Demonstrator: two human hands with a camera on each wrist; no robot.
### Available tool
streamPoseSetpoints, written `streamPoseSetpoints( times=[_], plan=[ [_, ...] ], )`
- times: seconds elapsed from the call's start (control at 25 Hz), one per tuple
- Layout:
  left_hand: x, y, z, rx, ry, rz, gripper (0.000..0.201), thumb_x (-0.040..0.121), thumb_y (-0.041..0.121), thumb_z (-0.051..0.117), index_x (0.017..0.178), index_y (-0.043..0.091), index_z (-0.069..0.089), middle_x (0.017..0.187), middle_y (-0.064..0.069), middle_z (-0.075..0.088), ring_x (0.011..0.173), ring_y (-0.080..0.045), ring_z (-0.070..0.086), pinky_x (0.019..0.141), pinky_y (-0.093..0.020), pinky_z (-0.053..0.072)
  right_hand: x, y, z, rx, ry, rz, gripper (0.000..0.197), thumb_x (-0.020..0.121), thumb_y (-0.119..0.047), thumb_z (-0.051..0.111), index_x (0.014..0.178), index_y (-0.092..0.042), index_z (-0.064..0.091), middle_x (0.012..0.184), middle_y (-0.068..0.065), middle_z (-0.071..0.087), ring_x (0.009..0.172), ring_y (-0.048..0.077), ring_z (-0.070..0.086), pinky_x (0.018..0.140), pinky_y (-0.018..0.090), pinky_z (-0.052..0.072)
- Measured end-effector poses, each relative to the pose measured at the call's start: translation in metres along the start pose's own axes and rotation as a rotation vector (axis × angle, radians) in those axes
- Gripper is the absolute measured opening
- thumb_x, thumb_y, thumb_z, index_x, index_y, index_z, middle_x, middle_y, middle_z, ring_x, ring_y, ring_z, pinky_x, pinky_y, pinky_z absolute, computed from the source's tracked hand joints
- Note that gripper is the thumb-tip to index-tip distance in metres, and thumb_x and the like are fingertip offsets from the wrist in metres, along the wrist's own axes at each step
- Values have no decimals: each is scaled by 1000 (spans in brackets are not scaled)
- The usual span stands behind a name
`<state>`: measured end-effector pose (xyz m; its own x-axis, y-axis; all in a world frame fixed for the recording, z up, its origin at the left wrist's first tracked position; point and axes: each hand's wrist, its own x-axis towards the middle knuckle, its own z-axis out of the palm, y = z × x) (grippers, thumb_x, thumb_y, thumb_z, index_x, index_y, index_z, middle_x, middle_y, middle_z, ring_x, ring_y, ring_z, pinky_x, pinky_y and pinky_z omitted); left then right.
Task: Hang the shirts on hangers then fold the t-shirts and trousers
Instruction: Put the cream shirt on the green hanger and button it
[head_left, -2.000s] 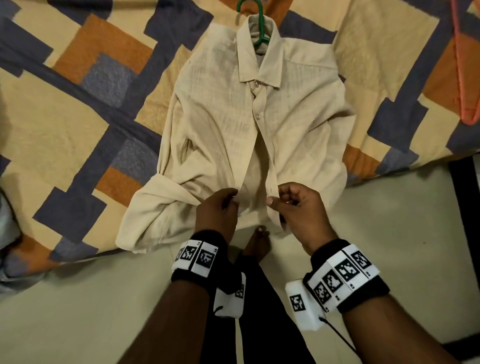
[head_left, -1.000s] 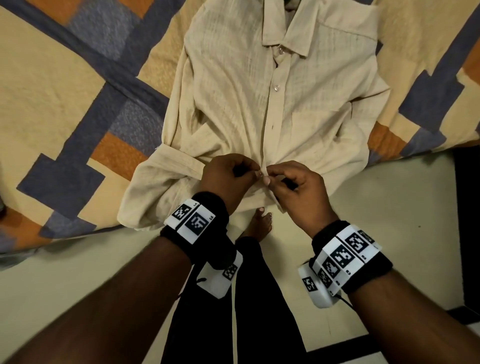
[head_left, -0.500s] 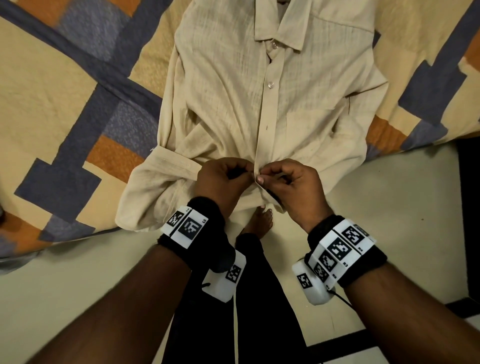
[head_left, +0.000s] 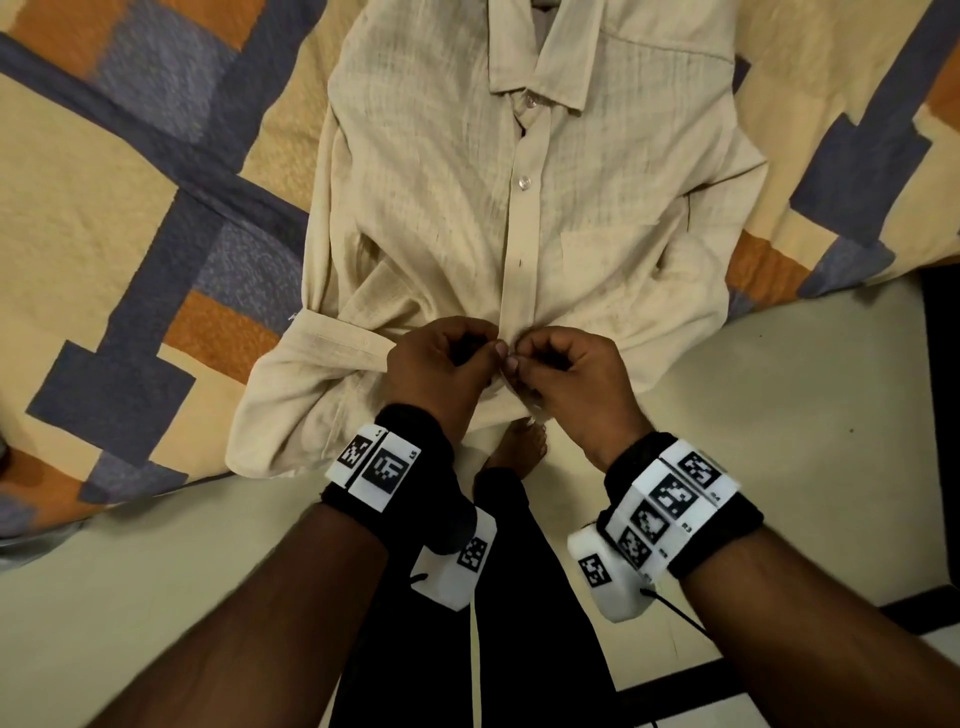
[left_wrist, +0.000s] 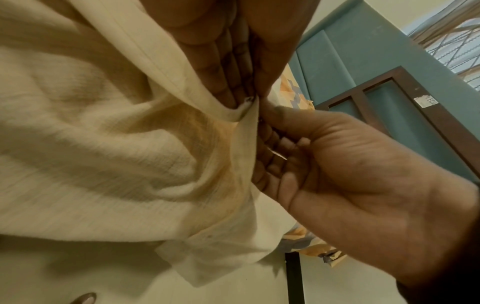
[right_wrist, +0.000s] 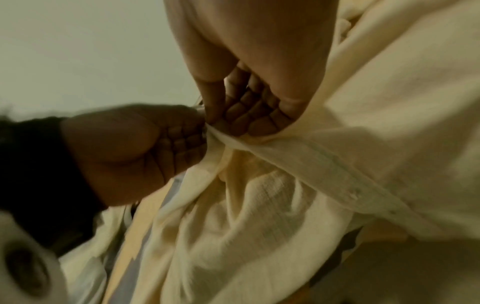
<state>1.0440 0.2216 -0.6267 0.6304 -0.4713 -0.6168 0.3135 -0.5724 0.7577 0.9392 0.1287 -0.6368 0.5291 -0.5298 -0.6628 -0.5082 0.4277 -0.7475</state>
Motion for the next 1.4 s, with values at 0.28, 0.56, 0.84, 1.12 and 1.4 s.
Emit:
streamPoseSetpoints(
  times=[0.28,0.56,0.84,1.12,1.4],
  plan=[
    [1,14,-6,-4,-122,119,44,78,0,70,91,28,39,70,-17,66,63,-33,65,63,-51,56,5,-10,-11,48,-94,96,15,89,-1,61,78,-11,64,71,3,66,66,15,60,66,29,50],
    [1,2,-11,42,-267,185,34,82,1,62,93,26,43,82,-10,68,80,-25,68,80,-44,55,9,-4,-24,-62,-274,69,16,98,-7,48,86,-16,55,84,4,61,84,17,58,86,38,49],
    [2,-5,-35,756,-387,439,32,87,5,56,115,18,49,105,-4,66,96,-25,62,85,-40,49,8,-3,-36,-346,-354,-34,18,99,-19,46,86,-29,51,73,-5,50,66,8,44,64,25,38],
    [9,-1,-74,863,-198,206,29,89,17,59,118,21,63,106,-6,67,100,-26,61,87,-38,47,4,-6,-52,-788,-469,-178,19,85,-30,71,97,-24,58,76,-6,59,69,5,54,64,26,43],
    [-22,9,-77,724,-1,410,13,85,19,57,95,12,63,83,-6,67,78,-28,62,70,-38,49,-27,-4,-80,-1002,82,-679,11,82,-19,71,88,-10,73,83,6,65,76,26,61,70,37,48]
  ],
)
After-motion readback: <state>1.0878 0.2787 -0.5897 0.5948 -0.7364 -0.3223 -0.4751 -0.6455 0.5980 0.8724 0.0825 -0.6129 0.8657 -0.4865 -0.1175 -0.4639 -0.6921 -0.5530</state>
